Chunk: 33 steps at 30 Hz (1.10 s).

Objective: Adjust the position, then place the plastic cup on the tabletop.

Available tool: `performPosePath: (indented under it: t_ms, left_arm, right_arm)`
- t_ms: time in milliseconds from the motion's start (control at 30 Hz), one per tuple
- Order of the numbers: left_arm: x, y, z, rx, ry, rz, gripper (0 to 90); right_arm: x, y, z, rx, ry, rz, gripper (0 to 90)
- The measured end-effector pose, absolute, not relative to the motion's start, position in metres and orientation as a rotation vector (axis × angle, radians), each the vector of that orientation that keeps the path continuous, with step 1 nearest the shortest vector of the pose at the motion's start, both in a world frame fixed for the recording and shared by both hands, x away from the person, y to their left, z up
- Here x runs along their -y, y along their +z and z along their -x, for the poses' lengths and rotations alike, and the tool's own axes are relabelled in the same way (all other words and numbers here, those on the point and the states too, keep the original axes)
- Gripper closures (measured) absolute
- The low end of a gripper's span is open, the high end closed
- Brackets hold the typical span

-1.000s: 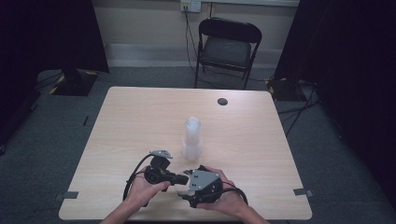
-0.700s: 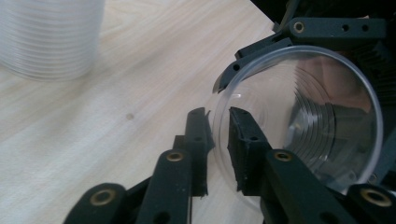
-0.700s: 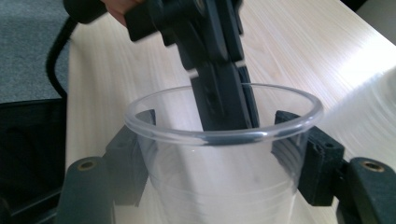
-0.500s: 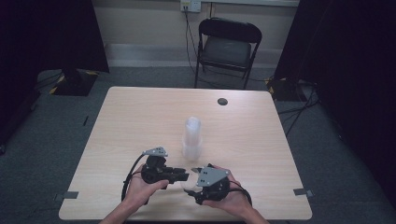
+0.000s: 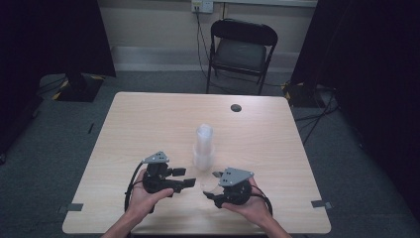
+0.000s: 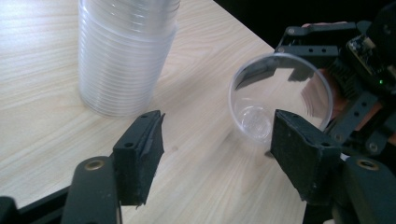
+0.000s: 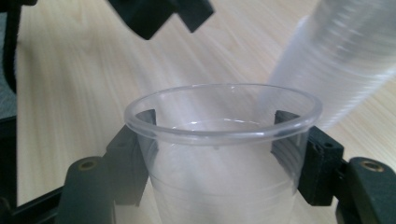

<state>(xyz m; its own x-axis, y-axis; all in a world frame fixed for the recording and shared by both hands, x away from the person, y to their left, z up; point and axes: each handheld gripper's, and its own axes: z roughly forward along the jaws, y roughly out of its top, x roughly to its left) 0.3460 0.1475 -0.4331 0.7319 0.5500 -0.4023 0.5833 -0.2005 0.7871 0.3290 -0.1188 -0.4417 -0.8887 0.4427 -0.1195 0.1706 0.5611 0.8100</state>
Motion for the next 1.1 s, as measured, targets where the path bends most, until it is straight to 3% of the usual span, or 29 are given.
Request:
performPosePath:
  t_ms: [367, 533, 1100]
  left_arm:
    - [-0.150, -0.438, -0.347, -0.889, 0.089, -1.909, 27.7]
    - [-0.153, -0.443, -0.346, -0.864, 0.127, -1.915, 31.7]
    - [-0.158, -0.449, -0.343, -0.881, 0.257, -1.901, 23.2]
  right_arm:
    - [0.139, -0.434, -0.341, -2.397, 1.291, -0.661, 31.4]
    - [0.147, -0.431, -0.346, -2.355, 1.321, -0.724, 31.2]
    - [0.165, -0.419, -0.365, -2.238, 1.409, -0.882, 31.3]
